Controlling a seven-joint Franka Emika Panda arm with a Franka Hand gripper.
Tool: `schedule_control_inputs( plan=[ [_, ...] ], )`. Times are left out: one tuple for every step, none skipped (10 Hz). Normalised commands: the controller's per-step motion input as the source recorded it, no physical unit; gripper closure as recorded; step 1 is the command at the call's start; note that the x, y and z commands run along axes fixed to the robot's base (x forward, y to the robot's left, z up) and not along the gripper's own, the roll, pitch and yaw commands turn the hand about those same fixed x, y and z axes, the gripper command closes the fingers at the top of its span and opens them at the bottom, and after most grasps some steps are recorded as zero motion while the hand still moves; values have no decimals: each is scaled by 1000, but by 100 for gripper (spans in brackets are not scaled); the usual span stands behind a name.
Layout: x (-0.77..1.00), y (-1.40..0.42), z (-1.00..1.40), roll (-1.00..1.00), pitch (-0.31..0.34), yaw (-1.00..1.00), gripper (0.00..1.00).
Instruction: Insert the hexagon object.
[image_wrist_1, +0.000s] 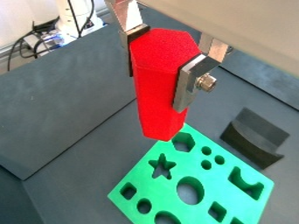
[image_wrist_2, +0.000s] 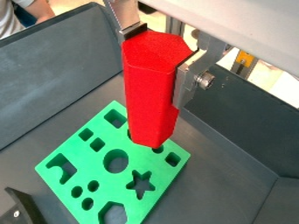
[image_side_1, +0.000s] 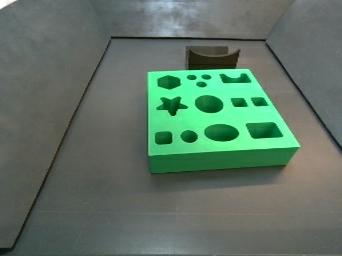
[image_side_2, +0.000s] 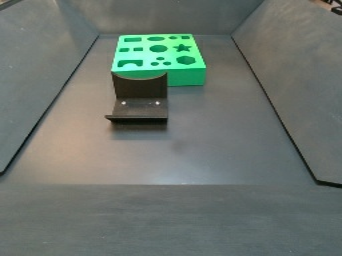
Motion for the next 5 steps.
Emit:
schedule_control_inputs(
  plan=[
    [31,414,-971,-61,-89,306,100],
    [74,354,-917,-73,-111,334,100],
    [177,340,-949,-86,-74,366,100],
    [120,371,-937,-71,-106,351,100],
    [60,426,-863,-1,-181,369,100]
  ],
)
